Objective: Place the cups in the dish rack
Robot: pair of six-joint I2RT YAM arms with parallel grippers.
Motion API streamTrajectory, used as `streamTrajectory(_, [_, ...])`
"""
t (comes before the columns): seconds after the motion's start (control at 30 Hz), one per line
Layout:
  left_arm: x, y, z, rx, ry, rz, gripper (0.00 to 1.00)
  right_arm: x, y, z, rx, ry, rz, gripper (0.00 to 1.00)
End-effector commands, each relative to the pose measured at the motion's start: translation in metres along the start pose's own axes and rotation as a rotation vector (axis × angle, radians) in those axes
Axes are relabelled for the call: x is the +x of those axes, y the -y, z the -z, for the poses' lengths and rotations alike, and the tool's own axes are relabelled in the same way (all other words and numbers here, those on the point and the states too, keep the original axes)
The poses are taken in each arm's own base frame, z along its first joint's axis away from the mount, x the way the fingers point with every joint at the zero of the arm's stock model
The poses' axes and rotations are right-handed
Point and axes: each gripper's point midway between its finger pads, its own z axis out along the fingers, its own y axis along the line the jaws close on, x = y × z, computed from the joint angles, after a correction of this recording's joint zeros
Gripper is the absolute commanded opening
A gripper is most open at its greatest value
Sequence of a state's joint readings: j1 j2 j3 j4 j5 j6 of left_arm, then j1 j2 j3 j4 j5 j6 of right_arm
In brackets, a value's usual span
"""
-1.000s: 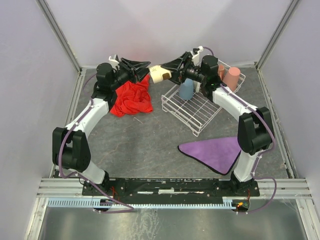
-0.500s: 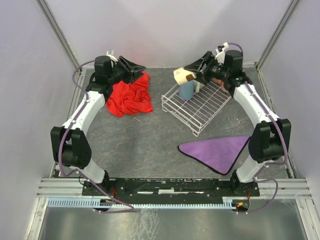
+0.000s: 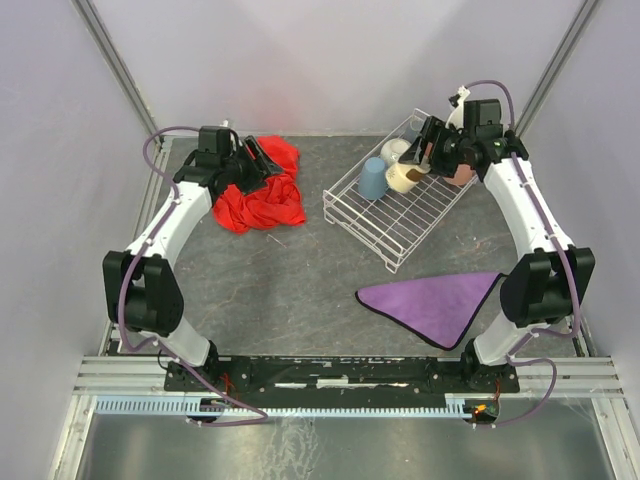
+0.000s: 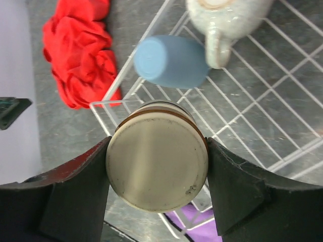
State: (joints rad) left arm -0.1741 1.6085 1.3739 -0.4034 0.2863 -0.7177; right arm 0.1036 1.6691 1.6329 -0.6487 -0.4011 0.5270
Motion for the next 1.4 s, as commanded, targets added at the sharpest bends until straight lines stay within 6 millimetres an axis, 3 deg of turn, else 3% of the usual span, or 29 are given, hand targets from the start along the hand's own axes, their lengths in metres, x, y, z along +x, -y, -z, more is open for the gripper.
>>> streamTrajectory(0.0, [-0.006,-0.004,-0.002,-0.018,0.019,-0.072,0.67,-0.022,0.024,0.018,0.119,0.066,0.109,0.03])
streamTrajectory(0.2, [-0.007,-0.001,-0.009,-0.001,0.003,-0.06,0.68,-0.029,0.06,0.014,0.221,0.073,0.117,0.02])
streamTrajectory(0.67, [-0.01,-0.005,-0.008,-0.02,0.01,-0.087,0.69,-0.05,0.132,-0.025,0.477,0.071,0.212,0.01])
streamTrajectory(1.03, [-0.012,-0.01,-0.014,-0.031,0.004,-0.084,0.69,-0.043,0.147,-0.051,0.5,0.082,0.224,0.01])
streamTrajectory(1.37, [-0.011,-0.01,-0.013,-0.029,0.006,-0.084,0.69,-0.022,0.151,-0.066,0.535,0.061,0.282,0.01])
